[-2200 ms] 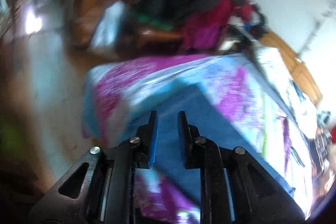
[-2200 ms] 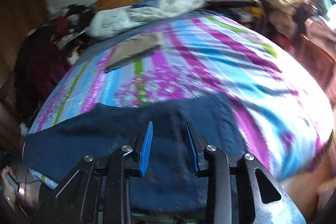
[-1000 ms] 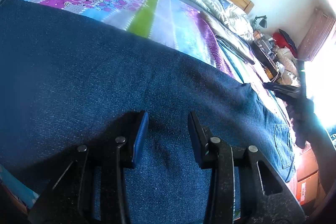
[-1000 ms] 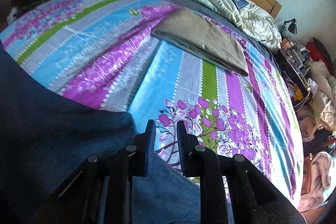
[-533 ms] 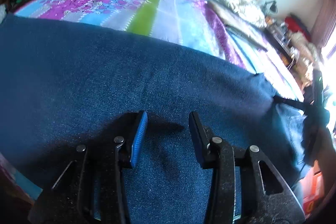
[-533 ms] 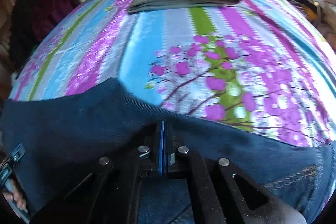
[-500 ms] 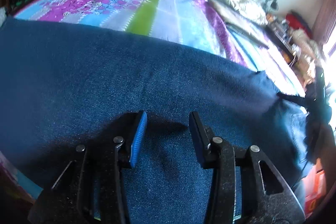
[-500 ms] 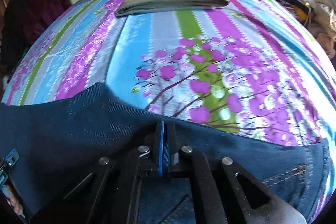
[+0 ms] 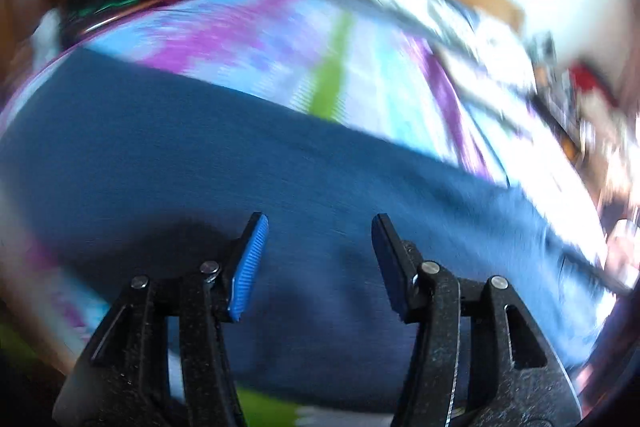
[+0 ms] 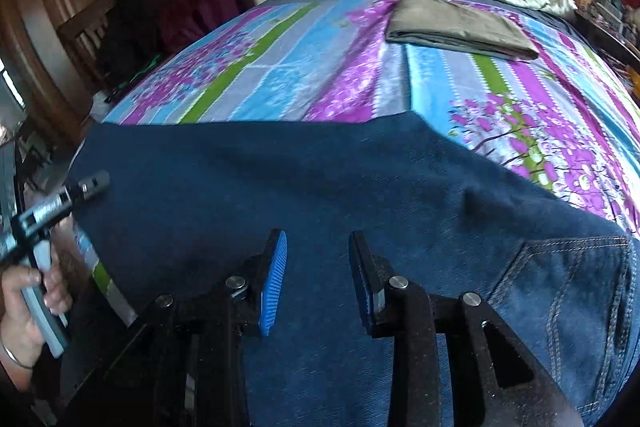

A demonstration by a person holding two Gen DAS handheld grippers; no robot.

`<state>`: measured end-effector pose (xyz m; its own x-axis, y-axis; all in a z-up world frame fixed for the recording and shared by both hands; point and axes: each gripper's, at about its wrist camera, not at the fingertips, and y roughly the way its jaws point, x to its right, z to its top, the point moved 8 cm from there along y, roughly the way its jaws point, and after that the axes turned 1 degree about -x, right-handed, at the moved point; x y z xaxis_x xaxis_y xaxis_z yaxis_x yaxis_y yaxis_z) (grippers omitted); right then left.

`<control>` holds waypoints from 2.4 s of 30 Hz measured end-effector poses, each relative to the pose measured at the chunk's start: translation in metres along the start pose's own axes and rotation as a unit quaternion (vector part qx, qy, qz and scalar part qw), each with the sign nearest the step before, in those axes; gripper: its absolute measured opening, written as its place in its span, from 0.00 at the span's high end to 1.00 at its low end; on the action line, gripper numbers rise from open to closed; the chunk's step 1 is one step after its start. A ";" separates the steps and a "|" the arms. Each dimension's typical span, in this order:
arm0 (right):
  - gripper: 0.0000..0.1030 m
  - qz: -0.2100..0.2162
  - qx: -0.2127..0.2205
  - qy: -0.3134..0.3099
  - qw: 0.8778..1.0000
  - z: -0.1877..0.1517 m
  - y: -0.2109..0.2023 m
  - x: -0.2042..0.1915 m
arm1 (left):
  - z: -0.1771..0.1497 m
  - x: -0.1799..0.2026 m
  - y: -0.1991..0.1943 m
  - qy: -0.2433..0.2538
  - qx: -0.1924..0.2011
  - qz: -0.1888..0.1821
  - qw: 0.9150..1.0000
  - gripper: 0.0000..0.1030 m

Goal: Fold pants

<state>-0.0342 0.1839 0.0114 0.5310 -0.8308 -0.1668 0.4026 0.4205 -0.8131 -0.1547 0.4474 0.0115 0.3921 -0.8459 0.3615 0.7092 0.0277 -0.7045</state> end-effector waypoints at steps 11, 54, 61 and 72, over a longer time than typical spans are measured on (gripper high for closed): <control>0.58 0.106 -0.028 -0.192 0.975 0.055 0.040 -0.144 | 0.002 -0.249 -0.063 -0.304 0.118 -0.001 0.945 0.48; 0.85 0.258 -0.090 -0.415 0.868 0.183 0.238 -0.483 | 0.070 -0.251 -0.051 -0.204 0.179 -0.035 0.962 0.93; 0.87 0.292 -0.019 -0.334 0.896 0.209 0.137 -0.396 | 0.092 -0.177 -0.090 -0.102 0.201 -0.051 0.973 0.94; 0.82 0.216 0.001 -0.131 0.968 0.159 -0.002 -0.054 | 0.019 0.140 -0.092 0.186 0.101 -0.228 0.950 0.87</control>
<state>0.0551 0.2863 0.1108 0.8209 -0.4570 -0.3424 0.1034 0.7086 -0.6980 -0.1535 0.3367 0.1387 -0.1904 -0.9235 0.3329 0.8683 -0.3167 -0.3818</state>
